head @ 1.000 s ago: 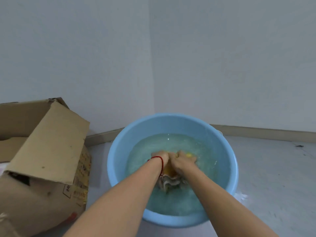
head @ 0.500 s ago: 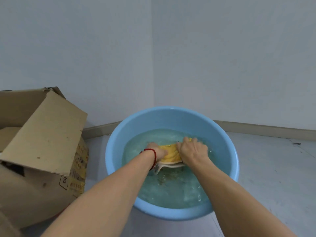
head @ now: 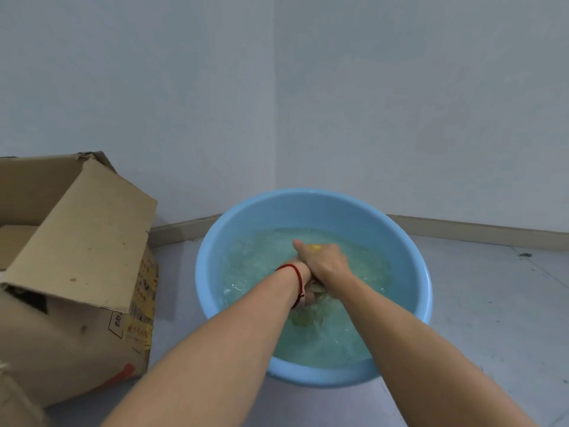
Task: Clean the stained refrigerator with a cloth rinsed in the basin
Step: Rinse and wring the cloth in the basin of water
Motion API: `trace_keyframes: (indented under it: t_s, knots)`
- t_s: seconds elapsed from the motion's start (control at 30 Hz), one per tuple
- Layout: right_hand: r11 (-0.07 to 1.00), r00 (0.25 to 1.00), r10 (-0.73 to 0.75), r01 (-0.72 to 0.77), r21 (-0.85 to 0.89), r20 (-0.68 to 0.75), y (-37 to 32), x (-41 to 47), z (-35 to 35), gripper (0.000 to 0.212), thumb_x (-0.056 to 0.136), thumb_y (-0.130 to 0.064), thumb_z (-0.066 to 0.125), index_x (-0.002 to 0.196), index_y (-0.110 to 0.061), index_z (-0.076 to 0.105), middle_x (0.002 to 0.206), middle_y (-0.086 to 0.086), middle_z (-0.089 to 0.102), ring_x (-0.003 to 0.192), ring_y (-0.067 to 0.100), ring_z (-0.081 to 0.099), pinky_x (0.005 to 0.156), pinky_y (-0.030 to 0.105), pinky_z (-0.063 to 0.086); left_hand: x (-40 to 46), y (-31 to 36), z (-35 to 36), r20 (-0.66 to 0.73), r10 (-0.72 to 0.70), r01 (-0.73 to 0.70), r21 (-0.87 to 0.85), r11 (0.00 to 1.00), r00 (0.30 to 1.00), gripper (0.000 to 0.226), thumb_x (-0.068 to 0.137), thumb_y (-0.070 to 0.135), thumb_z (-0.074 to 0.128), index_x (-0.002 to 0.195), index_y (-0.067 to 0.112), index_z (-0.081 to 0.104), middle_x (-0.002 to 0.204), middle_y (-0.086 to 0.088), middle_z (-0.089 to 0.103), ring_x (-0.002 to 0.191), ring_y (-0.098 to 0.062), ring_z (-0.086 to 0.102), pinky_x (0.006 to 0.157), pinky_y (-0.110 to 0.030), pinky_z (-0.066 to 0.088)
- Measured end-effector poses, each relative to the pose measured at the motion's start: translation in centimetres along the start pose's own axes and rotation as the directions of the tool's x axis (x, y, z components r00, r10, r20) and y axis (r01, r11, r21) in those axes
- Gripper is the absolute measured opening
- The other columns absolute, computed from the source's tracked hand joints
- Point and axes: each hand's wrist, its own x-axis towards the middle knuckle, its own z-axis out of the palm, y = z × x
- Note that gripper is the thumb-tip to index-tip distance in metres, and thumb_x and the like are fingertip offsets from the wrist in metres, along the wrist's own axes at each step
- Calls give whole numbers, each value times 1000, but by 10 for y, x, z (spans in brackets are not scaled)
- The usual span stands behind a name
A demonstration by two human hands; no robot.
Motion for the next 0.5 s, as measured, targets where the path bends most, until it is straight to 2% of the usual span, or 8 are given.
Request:
trace_keyframes:
  t_s: [0.07, 0.13, 0.2, 0.27, 0.33, 0.4, 0.47, 0.5]
  knots:
    - [939, 990, -131, 106, -326, -55, 11, 8, -5, 56, 98, -59, 47, 111, -10, 71, 114, 17, 70, 104, 38, 64, 80, 37, 46, -6, -1, -1, -11, -20, 22, 152, 988, 1000, 42, 107, 42, 40, 76, 14, 44, 58, -3, 51, 28, -9, 41, 31, -11, 28]
    - [814, 971, -222, 135, -565, -88, 18, 12, -10, 50, 105, -49, 36, 114, -11, 69, 118, 17, 69, 108, 38, 64, 79, 40, 42, -9, 1, -4, -51, -44, 53, 204, 978, 998, 40, 101, 48, 52, 94, 9, 56, 76, -7, 55, 32, -15, 48, 35, -17, 36]
    - [730, 958, -249, 91, -677, -140, 23, 12, -10, 42, 107, -38, 30, 125, -14, 60, 128, 15, 60, 116, 37, 58, 86, 44, 45, 3, -3, -11, -200, 12, 32, 215, 976, 980, 33, 97, 27, 64, 118, 3, 60, 102, -13, 66, 62, -28, 68, 52, -31, 57]
    - [668, 976, -170, 13, -744, -135, 25, 8, -5, 41, 105, -35, 28, 136, -20, 49, 138, 13, 48, 126, 36, 45, 97, 54, 40, 4, -4, -13, -295, 44, 25, 227, 974, 954, 46, 94, 17, 60, 137, 3, 53, 132, -19, 61, 112, -37, 65, 93, -43, 57]
    - [754, 998, 15, -53, -654, -63, 24, 6, 6, 48, 103, -40, 27, 145, -24, 44, 149, 16, 39, 134, 39, 38, 104, 58, 33, 5, -7, -9, -312, -48, 60, 28, 998, 949, 65, 89, 33, 54, 147, 8, 42, 143, -21, 52, 128, -38, 54, 110, -45, 44]
    - [935, 993, 104, -80, -345, 51, 13, 7, 13, 45, 102, -37, 30, 135, -19, 54, 147, 20, 45, 130, 40, 44, 105, 53, 36, 14, -8, -3, -331, -97, 50, -147, 988, 939, 70, 86, 49, 43, 143, 9, 46, 139, -22, 54, 125, -40, 55, 109, -49, 45]
    - [992, 977, 119, -123, 12, 176, -1, 6, 13, 33, 100, -27, 36, 102, -7, 62, 115, 23, 66, 96, 34, 62, 86, 42, 47, 34, -13, 2, -320, -102, 23, -240, 970, 942, 62, 98, 51, 34, 136, 5, 52, 136, -23, 60, 123, -41, 60, 106, -51, 47]
    - [961, 968, 157, -196, 196, 197, -5, 3, 14, 29, 98, -26, 40, 93, -7, 61, 95, 20, 68, 76, 31, 63, 73, 39, 49, 39, -15, 1, -314, -104, 15, -274, 962, 944, 61, 101, 51, 31, 133, 4, 55, 134, -23, 62, 122, -40, 62, 106, -52, 48]
